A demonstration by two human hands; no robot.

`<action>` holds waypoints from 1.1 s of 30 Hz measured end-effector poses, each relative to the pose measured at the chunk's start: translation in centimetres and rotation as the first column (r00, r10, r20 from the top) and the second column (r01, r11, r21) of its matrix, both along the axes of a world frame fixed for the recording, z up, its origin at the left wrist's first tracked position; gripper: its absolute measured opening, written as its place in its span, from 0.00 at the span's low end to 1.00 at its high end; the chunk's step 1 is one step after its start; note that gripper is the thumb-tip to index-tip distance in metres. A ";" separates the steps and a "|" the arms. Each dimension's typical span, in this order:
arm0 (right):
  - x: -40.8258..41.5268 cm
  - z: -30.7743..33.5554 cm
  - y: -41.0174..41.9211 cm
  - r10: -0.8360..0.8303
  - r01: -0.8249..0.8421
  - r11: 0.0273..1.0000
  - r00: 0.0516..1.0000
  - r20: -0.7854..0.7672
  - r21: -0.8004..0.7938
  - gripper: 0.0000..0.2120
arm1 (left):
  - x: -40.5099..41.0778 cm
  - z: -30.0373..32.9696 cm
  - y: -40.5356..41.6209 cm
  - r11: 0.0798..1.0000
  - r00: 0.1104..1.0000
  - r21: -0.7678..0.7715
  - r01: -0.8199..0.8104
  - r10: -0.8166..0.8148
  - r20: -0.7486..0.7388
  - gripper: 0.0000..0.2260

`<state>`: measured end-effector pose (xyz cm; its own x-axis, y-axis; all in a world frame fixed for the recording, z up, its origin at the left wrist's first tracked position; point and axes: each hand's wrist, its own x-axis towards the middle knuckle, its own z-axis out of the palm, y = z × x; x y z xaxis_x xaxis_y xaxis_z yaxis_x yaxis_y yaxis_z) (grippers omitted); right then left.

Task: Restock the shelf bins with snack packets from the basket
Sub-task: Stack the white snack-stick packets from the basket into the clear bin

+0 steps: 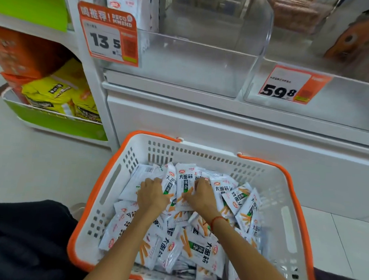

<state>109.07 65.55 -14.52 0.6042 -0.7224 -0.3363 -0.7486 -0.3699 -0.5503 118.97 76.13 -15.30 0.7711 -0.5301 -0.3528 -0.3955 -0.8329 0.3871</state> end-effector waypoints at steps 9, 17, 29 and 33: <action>-2.9 3.0 -3.2 -0.469 0.223 0.759 0.839 0.276 0.611 0.08 | -1.7 1.0 0.2 0.820 0.874 -0.411 -0.399 0.203 -0.442 0.15; -1.9 0.6 2.4 -0.288 0.135 0.891 0.907 0.309 0.434 0.05 | -2.6 2.2 -0.7 0.783 0.669 -0.316 -0.535 0.165 -0.724 0.22; -4.1 4.3 -1.6 0.351 -0.455 0.890 0.620 -0.702 0.043 0.23 | -1.3 0.6 0.2 0.605 0.516 -0.288 -0.742 0.243 -0.821 0.10; -4.6 3.5 -1.4 0.399 -0.461 0.886 0.692 -0.601 0.057 0.16 | -0.8 1.1 0.5 0.579 0.471 -0.271 -0.769 0.226 -0.853 0.07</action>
